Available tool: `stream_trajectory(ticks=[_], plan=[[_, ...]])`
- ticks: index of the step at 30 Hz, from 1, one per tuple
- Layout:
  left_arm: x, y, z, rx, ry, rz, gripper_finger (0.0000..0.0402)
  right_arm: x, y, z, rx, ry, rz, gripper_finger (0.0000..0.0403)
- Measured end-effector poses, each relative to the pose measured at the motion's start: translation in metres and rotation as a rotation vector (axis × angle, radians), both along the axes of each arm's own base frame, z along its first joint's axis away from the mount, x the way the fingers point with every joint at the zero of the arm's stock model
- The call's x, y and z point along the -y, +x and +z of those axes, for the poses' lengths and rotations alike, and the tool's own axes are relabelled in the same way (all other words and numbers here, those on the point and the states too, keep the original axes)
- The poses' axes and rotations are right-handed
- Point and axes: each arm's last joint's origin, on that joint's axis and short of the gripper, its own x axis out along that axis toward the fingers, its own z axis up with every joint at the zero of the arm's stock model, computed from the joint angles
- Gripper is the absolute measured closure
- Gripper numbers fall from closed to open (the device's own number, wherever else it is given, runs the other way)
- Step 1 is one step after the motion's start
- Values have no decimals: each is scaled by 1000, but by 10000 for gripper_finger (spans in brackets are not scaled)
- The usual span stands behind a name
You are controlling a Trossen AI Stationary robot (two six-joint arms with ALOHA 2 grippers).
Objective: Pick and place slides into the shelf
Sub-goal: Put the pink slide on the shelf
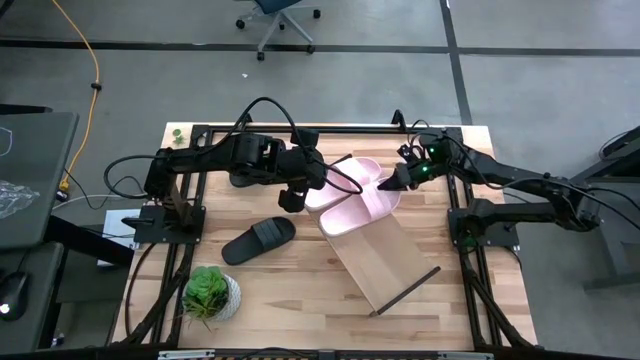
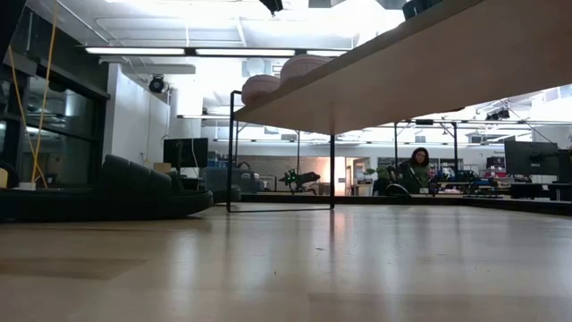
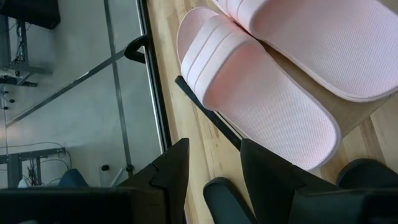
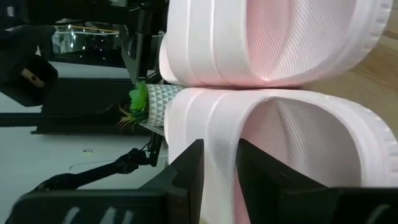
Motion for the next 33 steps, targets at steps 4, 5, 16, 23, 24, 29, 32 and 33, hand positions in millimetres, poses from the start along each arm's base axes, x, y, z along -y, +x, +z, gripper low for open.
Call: stream_trajectory(ticks=[4, 5, 16, 23, 24, 29, 32, 33], plan=[[0, 0, 0, 0, 0, 0, 268, 0, 0, 1, 4, 3, -13, 320], [0, 0, 0, 0, 0, 0, 268, 0, 1, 1, 6, 1, -13, 320], [0, 0, 0, 1, 0, 0, 268, -4, -11, 7, -10, -55, -80, 320], [0, 0, 0, 1, 0, 0, 268, -8, -24, 13, -18, -118, -169, 320], [0, 0, 0, 1, 0, 0, 268, -8, -26, 15, -15, -127, -189, 320], [0, 0, 0, -1, 0, 0, 268, -16, -44, 10, -132, -109, -256, 320], [0, 0, 0, -2, 0, 0, 268, -23, -54, 7, -198, -83, -249, 320], [0, 0, 0, -2, 0, 0, 268, -24, -56, 7, -202, -80, -243, 320]])
